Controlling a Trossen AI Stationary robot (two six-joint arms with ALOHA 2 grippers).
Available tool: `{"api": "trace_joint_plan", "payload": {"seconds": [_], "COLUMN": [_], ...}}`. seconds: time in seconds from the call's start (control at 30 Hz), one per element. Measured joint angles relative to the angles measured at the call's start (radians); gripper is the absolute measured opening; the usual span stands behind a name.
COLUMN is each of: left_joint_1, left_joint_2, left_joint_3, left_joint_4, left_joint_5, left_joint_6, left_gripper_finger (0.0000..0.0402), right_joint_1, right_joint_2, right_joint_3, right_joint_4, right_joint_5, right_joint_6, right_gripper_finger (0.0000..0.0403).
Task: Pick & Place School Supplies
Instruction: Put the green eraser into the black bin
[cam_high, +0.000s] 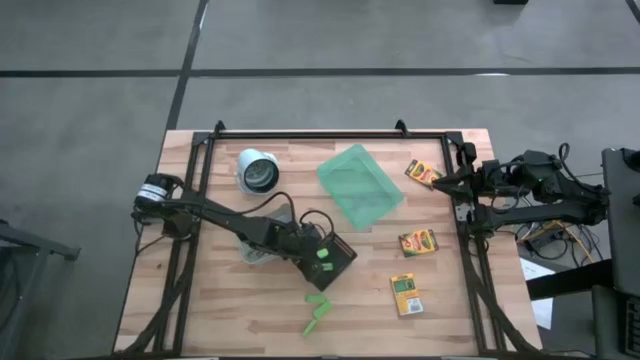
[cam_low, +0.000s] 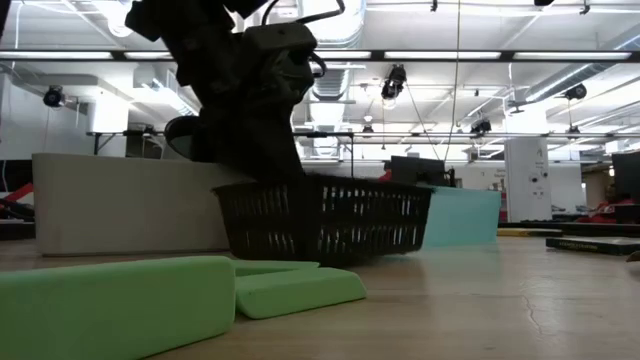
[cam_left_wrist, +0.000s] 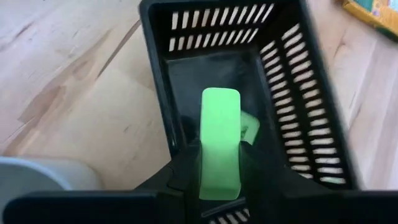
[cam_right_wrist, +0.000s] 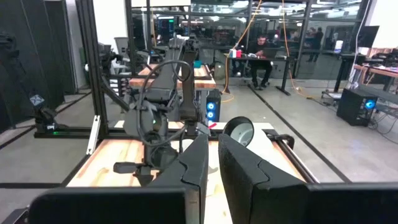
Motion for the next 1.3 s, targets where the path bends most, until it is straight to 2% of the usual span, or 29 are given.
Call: {"api": "trace_joint_plan", "payload": {"seconds": [0.67,0.87,1.0,1.3], "left_joint_1": [0.000,0.000,0.002,-0.039], "left_joint_2": [0.000,0.000,-0.028,-0.097], "left_joint_3": [0.004,0.011,0.081,0.311], "left_joint_4": [0.036,0.042,0.041,-0.052], "left_joint_5": [0.003,0.039,0.070,0.075], "left_joint_6": [0.001,0.000,0.039,0.259], "left_gripper_finger": [0.0128,0.0135,0.0136,0.0136], "right_joint_1": [0.000,0.000,0.000,0.000], "right_joint_2": [0.000,0.000,0.000,0.000], "right_joint_3": [0.000,0.000,0.000,0.000], "right_joint_4": [0.000,0.000,0.000,0.000], "right_joint_5": [0.000,0.000,0.000,0.000], "right_joint_6": [0.000,0.000,0.000,0.000], "right_gripper_finger": [0.0036,0.0036,0.0036,0.0036]}}
